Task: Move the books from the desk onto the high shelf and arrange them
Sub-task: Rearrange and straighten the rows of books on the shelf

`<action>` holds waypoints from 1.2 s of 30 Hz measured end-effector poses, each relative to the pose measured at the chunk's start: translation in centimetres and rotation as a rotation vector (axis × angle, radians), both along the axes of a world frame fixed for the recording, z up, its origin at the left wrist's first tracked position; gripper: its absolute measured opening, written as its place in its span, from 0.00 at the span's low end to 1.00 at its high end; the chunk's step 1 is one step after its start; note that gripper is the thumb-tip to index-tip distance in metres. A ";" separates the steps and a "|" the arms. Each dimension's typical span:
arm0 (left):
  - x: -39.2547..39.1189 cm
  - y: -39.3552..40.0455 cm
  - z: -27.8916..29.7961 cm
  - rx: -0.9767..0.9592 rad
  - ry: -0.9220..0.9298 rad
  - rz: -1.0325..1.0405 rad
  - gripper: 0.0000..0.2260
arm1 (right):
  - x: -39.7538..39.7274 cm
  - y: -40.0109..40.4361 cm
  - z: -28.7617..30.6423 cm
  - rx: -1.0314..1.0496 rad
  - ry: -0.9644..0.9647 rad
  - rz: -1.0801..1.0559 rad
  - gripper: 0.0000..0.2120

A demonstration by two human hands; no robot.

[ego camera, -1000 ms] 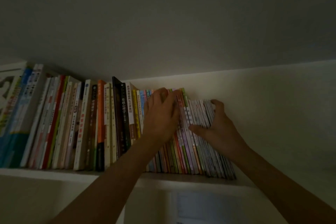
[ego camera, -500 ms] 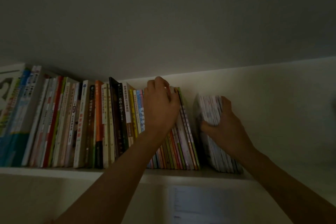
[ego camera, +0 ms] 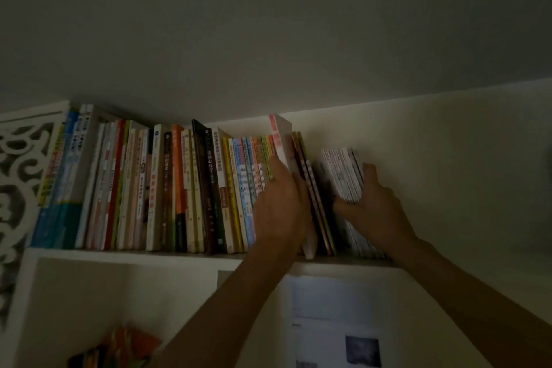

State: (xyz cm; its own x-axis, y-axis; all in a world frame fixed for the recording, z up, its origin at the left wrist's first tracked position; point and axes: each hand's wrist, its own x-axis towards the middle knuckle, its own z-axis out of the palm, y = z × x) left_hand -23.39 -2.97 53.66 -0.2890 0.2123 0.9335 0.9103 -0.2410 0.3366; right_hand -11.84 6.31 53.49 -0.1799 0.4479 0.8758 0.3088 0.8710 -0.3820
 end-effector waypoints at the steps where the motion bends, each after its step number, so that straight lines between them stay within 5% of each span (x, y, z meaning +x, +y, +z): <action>1: 0.0 -1.1 0.1 0.037 0.005 -0.042 0.13 | 0.2 -0.1 0.0 0.007 0.002 -0.017 0.26; 11: 3.1 -6.6 1.1 0.233 -0.104 -0.401 0.06 | 2.4 -0.3 0.0 0.007 0.085 -0.069 0.24; 19: 3.7 -1.5 0.6 0.001 0.030 0.003 0.08 | 6.0 1.1 0.3 -0.085 0.146 0.148 0.24; 29: 2.6 5.7 0.0 -0.043 -0.053 0.295 0.16 | 3.2 0.7 0.2 -0.058 0.099 0.051 0.23; 32: 1.0 6.1 -0.6 -0.120 0.044 0.262 0.30 | 1.5 0.3 0.3 -0.060 0.065 0.026 0.24; 36: -2.8 4.3 -1.5 -0.279 0.394 0.205 0.36 | -0.1 -0.2 0.5 -0.037 0.022 0.002 0.22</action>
State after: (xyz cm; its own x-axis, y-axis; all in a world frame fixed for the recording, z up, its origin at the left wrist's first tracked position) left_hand -26.23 1.37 52.18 0.0110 0.4440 0.8960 0.9999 0.0050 -0.0148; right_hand -11.91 6.08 53.99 -0.1614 0.4799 0.8623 0.2978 0.8567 -0.4211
